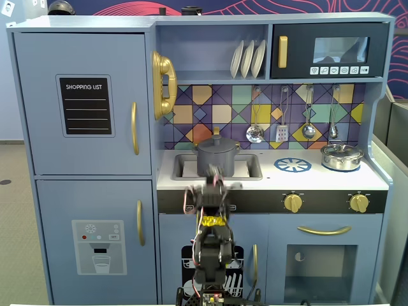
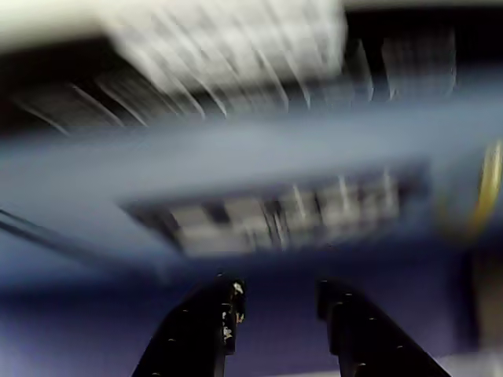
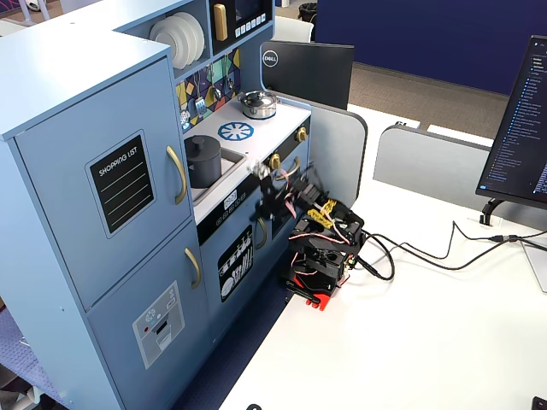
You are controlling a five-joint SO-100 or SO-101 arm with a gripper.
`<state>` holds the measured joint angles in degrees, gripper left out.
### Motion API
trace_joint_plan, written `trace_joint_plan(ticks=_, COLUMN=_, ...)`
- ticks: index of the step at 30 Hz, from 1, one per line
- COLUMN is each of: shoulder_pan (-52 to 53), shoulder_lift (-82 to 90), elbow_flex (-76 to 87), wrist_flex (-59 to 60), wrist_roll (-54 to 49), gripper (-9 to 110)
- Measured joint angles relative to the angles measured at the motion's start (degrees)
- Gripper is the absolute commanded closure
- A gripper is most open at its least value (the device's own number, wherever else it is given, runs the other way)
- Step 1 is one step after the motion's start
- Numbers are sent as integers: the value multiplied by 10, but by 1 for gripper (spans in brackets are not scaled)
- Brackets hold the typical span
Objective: Pick up the lid from the counter and put it on the gray recipient
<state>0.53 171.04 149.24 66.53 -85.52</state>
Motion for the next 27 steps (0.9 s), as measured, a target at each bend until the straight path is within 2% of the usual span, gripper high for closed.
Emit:
trace_joint_plan(ticks=4, shoulder_pan=-17, shoulder_lift=84, elbow_flex=133, wrist_flex=-4, wrist_roll=47, gripper=101)
trace_joint_plan(ticks=9, shoulder_pan=-16, shoulder_lift=103, elbow_flex=218, wrist_flex=13, wrist_roll=54, gripper=101)
trace_joint_plan(ticks=17, shoulder_pan=-18, shoulder_lift=113, elbow_flex=228, wrist_flex=102, wrist_roll=21, gripper=97)
trace_joint_plan(ticks=19, shoulder_pan=-16, shoulder_lift=115, elbow_flex=229, wrist_flex=107, wrist_roll=-8, gripper=97)
trace_joint_plan(ticks=27, shoulder_pan=-4, shoulder_lift=115, elbow_flex=229, wrist_flex=108, wrist_roll=-9, gripper=96)
